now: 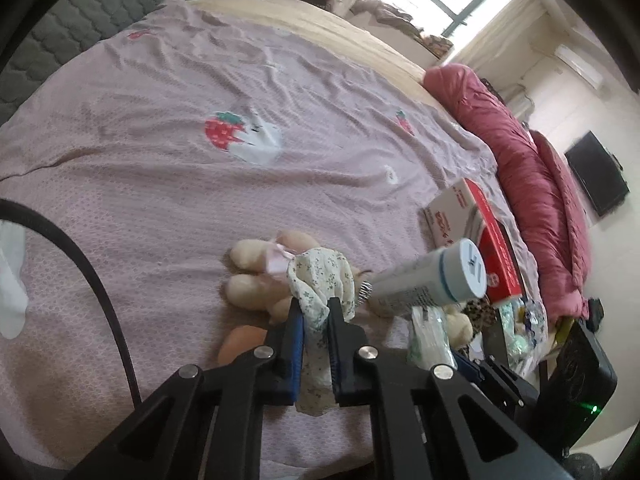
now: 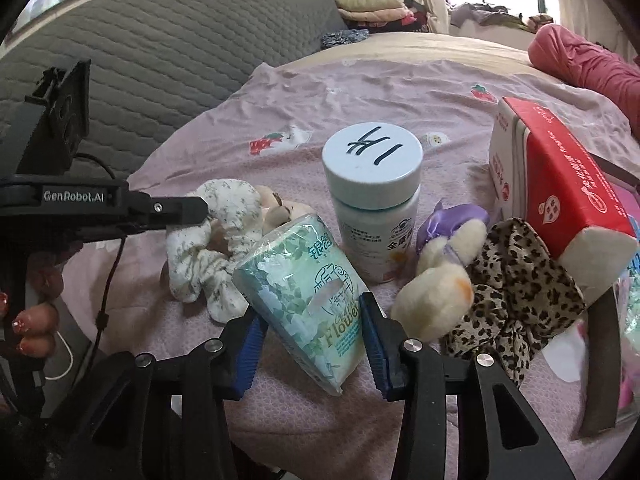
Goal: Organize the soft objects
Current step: 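Lift and carry the tissue pack and floral cloth over the tray with both grippers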
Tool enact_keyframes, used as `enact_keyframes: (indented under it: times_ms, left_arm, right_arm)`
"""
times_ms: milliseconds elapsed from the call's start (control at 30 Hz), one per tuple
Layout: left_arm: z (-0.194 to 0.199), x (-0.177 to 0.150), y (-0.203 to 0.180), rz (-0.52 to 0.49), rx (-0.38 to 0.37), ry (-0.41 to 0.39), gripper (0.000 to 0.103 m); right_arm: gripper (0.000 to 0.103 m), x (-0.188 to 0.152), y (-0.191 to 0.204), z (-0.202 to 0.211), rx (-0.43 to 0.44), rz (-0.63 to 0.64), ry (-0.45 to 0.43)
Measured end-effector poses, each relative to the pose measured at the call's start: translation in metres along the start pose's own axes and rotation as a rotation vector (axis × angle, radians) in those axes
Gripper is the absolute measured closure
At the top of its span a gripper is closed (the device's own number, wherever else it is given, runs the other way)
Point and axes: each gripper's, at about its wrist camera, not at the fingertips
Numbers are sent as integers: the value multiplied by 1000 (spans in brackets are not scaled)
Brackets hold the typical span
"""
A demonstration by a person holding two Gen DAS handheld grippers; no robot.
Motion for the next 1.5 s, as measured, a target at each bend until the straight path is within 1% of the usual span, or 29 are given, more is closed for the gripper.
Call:
enact_keyframes:
  times_ms: [100,200,267,433,500,533,633,767,867,900,1100,1200,1367,1500]
  left_arm:
    - [-2,-2,-8,-24,-17,10,92]
    - [-5,-6,-21,-79,-21,24,92]
    - [-7,-9,-24,-85,-26,25,92]
    - [-14,-15,-33,-120,-11,46,93]
    - [-17,-17,-33,-122,9,60,97]
    - [-19,-18,-32,-118,25,70,97]
    - [-17,-18,-31,-91,3,69,98]
    - [-6,-13,-36,-92,-9,30,98]
    - [3,-9,-40,-60,-64,-10,98]
    - [8,-7,-44,-50,-83,-33,98]
    - [36,3,-72,-51,-130,-140,98]
    - [54,10,-89,-73,-139,-194,98]
    - [71,12,-116,-103,-178,-220,98]
    - [75,10,-139,-140,-187,-225,97]
  right_arm:
    - [56,-1,0,3,2,-2,-6]
    - [56,-1,-1,6,4,-13,-10]
    - [56,-1,-2,8,3,-18,-9]
    - [57,1,-4,14,9,-31,-21]
    - [57,3,-2,21,13,-17,-35]
    - [57,5,1,28,24,-9,-56]
    - [57,14,5,43,56,-16,-111]
    - [57,27,9,58,63,-12,-175]
    - [57,35,6,67,63,-27,-210]
    - [57,37,5,69,59,-33,-218]
    - [57,44,-12,87,33,-73,-269]
    - [57,47,-22,99,15,-92,-299]
    - [57,53,-40,119,-46,-95,-354]
    - [57,54,-58,138,-102,-109,-402]
Point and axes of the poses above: each gripper's, at about its wrist camera, not at the fingertips, and z roughly against the way its jaws point, y to its left, x to its top, and after that the axes turned 13 degrees about -y, right-handed
